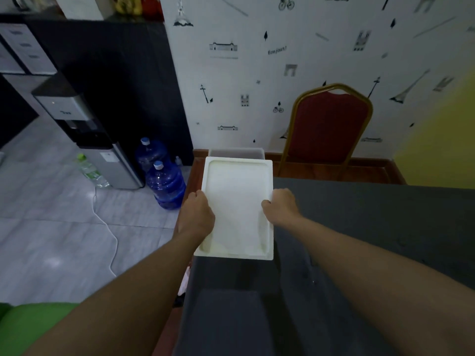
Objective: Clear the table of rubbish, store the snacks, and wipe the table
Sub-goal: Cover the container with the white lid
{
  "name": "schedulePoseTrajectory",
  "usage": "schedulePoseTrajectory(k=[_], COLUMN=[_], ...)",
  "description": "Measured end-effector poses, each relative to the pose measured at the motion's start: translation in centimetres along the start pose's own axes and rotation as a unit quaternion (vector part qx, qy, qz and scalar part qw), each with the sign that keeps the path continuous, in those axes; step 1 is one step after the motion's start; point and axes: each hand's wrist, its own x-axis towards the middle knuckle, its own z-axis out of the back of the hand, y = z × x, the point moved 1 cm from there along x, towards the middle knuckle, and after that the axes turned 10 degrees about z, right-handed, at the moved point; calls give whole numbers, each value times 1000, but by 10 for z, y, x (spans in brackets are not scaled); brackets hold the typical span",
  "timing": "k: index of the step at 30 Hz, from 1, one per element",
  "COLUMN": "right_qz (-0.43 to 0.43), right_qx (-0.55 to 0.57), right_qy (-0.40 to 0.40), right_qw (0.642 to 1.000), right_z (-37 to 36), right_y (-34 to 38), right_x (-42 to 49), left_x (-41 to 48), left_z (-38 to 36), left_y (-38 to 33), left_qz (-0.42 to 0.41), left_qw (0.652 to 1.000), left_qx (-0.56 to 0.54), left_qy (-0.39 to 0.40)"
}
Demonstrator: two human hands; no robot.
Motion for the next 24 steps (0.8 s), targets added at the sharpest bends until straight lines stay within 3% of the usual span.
schedulePoseTrajectory(k=[24], right_qz=[7], right_qx=[-14], right_qy=[14], right_qw=[1000], right_z=[-3], right_y=[1], right_x=[100], left_x=[88], left_z=[-23], left_y=[-39], left_qz=[52], left_qw=[999], left_qx=[13], left_qy=[10])
